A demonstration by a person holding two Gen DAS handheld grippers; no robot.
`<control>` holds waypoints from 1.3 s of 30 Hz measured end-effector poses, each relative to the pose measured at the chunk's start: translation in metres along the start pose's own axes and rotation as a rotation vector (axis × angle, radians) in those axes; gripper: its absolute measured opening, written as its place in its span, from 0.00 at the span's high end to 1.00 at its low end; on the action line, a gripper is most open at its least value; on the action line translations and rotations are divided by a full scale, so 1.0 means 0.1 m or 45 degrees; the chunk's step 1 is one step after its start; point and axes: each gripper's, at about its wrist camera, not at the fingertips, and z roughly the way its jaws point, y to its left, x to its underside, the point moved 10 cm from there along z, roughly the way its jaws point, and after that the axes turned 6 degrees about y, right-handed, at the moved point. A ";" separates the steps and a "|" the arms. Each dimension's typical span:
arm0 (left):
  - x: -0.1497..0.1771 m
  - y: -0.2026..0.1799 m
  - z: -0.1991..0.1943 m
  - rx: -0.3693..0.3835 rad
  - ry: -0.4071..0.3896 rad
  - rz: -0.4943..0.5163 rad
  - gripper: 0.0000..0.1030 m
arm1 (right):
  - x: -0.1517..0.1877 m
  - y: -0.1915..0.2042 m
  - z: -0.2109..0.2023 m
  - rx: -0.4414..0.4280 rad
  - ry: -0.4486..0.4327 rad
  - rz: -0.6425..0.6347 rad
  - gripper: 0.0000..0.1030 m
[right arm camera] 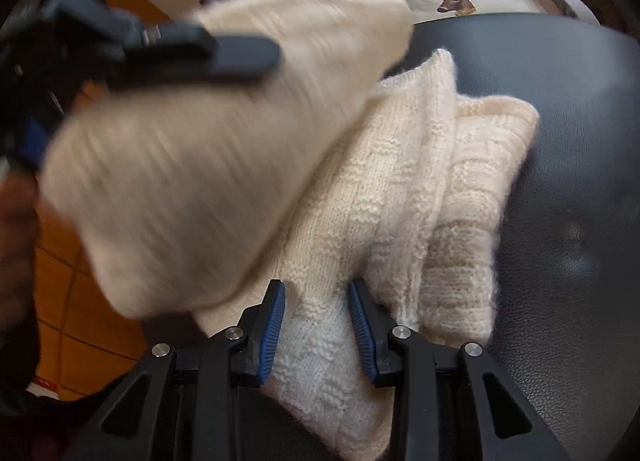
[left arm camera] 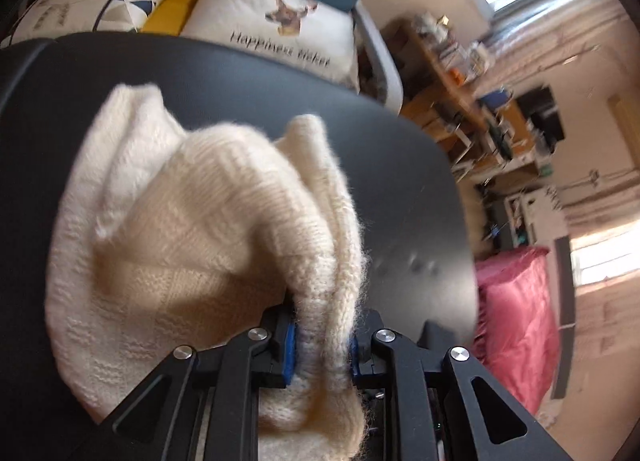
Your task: Fold clothes
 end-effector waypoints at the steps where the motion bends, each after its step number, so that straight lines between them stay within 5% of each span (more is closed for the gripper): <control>1: 0.05 0.00 0.10 0.007 0.050 0.005 0.76 | 0.01 -0.01 -0.02 -0.027 -0.016 0.017 0.67; 6: 0.23 -0.14 0.15 0.212 0.181 -0.046 0.55 | 0.10 -0.02 -0.15 -0.066 -0.077 0.059 0.68; 15: 0.25 -0.04 -0.69 0.388 0.025 0.004 0.47 | 0.43 -0.07 -0.59 0.067 -0.146 0.092 0.67; 20: 0.41 0.70 -1.11 0.266 -0.132 0.007 0.45 | 0.41 0.50 -1.08 0.041 -0.210 -0.122 0.62; 26: 0.90 1.30 -1.25 0.152 -0.215 0.169 0.45 | 0.18 1.22 -0.98 0.099 0.017 -0.459 0.56; 29: 1.14 1.24 -1.09 0.037 -0.235 0.352 0.45 | 0.03 1.09 -0.68 0.194 0.183 -0.465 0.56; 33: 1.36 1.10 -0.88 -0.092 -0.248 0.625 0.45 | 0.02 0.94 -0.45 0.078 0.315 -0.334 0.56; 37: 1.31 1.01 -0.65 -0.138 -0.221 0.748 0.45 | 0.00 0.87 -0.25 -0.075 0.345 -0.188 0.56; 39: 1.25 0.99 -0.54 -0.161 -0.200 0.790 0.45 | 0.01 0.81 -0.14 -0.060 0.355 -0.137 0.56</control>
